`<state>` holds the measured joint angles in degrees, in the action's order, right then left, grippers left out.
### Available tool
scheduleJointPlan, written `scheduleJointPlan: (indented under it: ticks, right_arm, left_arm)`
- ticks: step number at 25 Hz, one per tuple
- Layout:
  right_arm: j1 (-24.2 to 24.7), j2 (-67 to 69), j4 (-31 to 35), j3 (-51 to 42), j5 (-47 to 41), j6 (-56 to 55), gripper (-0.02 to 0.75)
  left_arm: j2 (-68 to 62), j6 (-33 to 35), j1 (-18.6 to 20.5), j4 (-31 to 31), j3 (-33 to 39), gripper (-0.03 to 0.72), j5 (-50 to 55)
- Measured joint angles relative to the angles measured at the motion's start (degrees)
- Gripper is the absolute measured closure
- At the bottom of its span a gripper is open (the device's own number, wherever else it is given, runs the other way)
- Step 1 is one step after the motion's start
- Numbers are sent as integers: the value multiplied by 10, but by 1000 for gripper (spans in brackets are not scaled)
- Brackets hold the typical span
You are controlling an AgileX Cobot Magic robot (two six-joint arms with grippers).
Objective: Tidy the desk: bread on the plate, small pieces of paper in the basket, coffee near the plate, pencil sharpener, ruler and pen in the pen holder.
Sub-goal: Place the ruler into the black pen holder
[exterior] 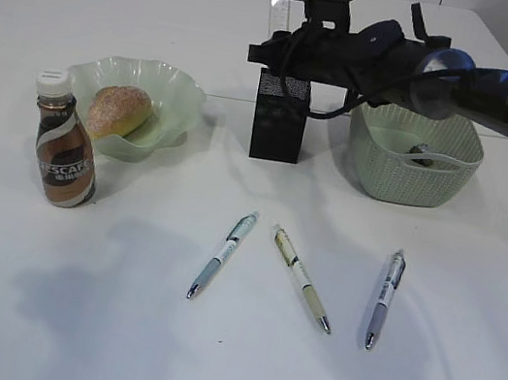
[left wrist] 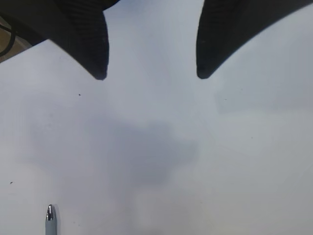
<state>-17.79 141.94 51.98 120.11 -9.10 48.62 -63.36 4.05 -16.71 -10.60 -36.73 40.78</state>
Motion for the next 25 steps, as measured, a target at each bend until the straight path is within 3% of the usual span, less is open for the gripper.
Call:
scheduleJointPlan:
  ticks: [18, 25]
  right_arm:
    - [0, 0, -4, -4, -41, 38, 441]
    - [2, 0, -7, -4, -42, 38, 360]
  left_arm:
    - [0, 0, 0, 0, 0, 286, 0]
    - [0, 0, 0, 0, 0, 287, 0]
